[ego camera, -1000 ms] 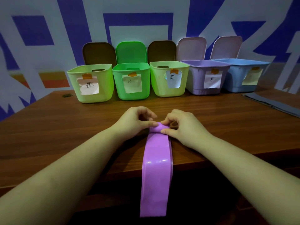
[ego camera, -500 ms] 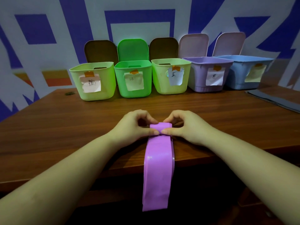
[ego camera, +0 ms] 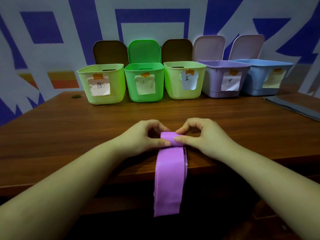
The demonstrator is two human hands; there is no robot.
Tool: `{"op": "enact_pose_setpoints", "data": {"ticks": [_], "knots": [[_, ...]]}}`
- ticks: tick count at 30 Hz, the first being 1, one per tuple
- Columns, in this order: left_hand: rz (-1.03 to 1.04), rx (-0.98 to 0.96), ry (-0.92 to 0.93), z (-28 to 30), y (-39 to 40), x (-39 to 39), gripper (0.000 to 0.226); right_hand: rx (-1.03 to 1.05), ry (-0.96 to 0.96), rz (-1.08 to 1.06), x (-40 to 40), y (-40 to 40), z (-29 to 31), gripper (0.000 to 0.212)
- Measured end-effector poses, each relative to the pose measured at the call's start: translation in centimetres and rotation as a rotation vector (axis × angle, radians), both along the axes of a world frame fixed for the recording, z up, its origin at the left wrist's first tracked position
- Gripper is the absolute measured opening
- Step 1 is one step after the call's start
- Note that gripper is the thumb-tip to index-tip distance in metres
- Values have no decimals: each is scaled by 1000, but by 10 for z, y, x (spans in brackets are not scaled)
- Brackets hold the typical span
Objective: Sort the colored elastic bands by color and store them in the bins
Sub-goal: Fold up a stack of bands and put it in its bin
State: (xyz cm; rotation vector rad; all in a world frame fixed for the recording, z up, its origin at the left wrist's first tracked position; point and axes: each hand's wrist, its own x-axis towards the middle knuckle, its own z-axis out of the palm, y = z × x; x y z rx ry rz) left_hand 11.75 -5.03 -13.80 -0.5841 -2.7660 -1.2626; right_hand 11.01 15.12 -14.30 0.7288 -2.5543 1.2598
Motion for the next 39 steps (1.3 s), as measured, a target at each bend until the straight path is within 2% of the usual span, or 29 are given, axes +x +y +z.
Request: {"op": "enact_pose_setpoints", "data": {"ticks": [4,6,11,14,16,18,24,28,32,36,39], "knots": [[-24,63,66,-5,-2,8,29,130,-90,11,-1,-3,6,41],[-32,82,89,-8,-1,11,28,184,-116,41,3,-3,4,36],[7,247,37,-6,3,15,7,120,-79,50,13,-1,-3,27],[6,201,-2,-7,4,14,18,101,-58,41,16,1,-4,26],[-14,159,-75,-9,4,15,30,70,-90,57,18,3,1,19],[-52,169,-128,-9,3,21,31,38,-109,72,17,2,6,12],[-67,208,-31,-13,1,33,32,56,-225,92,19,0,-2,30],[-68,239,-45,-13,-1,37,33,119,-164,71,25,-1,-10,29],[-92,356,-135,-14,1,43,32,142,-124,27,35,-1,-22,51],[-57,299,-103,-14,5,48,35,180,-22,-31,43,-4,-26,40],[16,315,-167,-13,8,52,34,202,14,-73,49,-6,-23,38]]}}
